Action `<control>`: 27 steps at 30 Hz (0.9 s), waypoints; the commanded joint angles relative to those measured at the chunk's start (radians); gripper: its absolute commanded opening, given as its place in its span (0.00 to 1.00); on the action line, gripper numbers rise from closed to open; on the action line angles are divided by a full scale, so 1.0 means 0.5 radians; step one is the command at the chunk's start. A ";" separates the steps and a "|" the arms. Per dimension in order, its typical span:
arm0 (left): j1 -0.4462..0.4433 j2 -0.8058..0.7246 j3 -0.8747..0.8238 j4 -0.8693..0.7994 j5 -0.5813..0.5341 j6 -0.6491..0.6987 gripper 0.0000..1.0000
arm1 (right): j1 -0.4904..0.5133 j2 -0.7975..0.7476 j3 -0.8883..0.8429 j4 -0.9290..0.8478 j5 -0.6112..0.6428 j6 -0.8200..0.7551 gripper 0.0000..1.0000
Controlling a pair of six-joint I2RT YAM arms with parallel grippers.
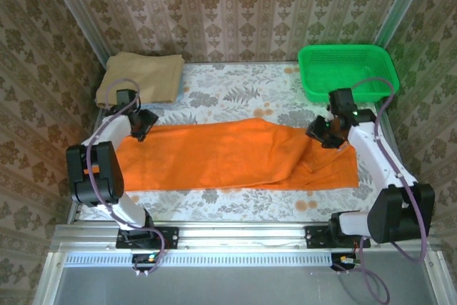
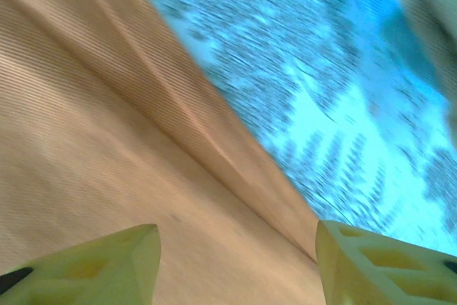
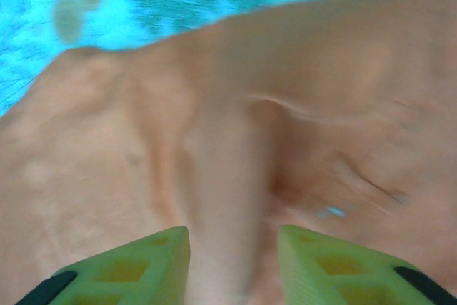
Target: Fold and stack the trousers
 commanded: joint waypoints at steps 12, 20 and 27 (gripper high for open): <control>-0.724 -0.249 -0.388 0.133 0.160 0.042 0.61 | -0.032 0.147 -0.563 0.324 -0.075 0.327 0.37; -0.730 -0.209 -0.458 0.144 0.121 0.062 0.62 | -0.032 0.315 -0.583 0.429 -0.032 0.381 0.42; -0.731 -0.137 -0.493 0.168 0.106 0.041 0.62 | -0.016 0.219 -0.600 0.342 -0.020 0.395 0.41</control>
